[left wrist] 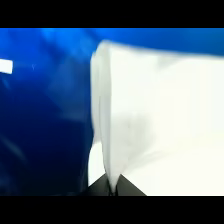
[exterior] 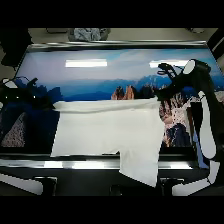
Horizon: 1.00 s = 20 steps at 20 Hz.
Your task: Fold the shirts.
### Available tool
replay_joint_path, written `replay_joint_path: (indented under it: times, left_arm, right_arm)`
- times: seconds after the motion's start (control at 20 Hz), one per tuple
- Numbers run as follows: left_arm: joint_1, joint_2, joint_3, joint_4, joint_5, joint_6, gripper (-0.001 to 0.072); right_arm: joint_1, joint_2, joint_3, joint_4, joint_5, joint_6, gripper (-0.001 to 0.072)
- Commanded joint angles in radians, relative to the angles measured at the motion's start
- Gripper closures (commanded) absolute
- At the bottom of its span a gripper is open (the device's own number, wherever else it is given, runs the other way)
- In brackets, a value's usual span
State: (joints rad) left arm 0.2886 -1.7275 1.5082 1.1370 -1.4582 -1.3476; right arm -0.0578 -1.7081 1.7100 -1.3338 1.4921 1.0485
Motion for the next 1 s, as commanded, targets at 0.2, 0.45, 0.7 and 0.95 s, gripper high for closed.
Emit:
replay_joint_path:
  times: [0.2, 0.45, 0.7, 0.95]
  left_arm:
    - [-0.014, 0.019, -0.153, 0.105, -0.176, -0.022, 0.0682]
    - [-0.036, 0.029, -0.193, 0.105, -0.193, -0.021, 0.0682]
    - [-0.002, 0.061, -0.192, 0.102, -0.214, -0.031, 0.0263]
    - [0.112, 0.245, -0.248, 0.108, -0.248, -0.084, 0.025]
  right_arm:
    - [0.001, 0.049, -0.261, 0.016, 0.048, -0.005, 0.0669]
    - [0.001, 0.049, -0.34, 0.02, -0.012, 0.011, 0.0669]
    - [-0.002, 0.066, -0.317, -0.007, -0.032, -0.007, 0.0238]
    - [-0.066, 0.154, -0.333, -0.081, 0.145, -0.061, 0.0237]
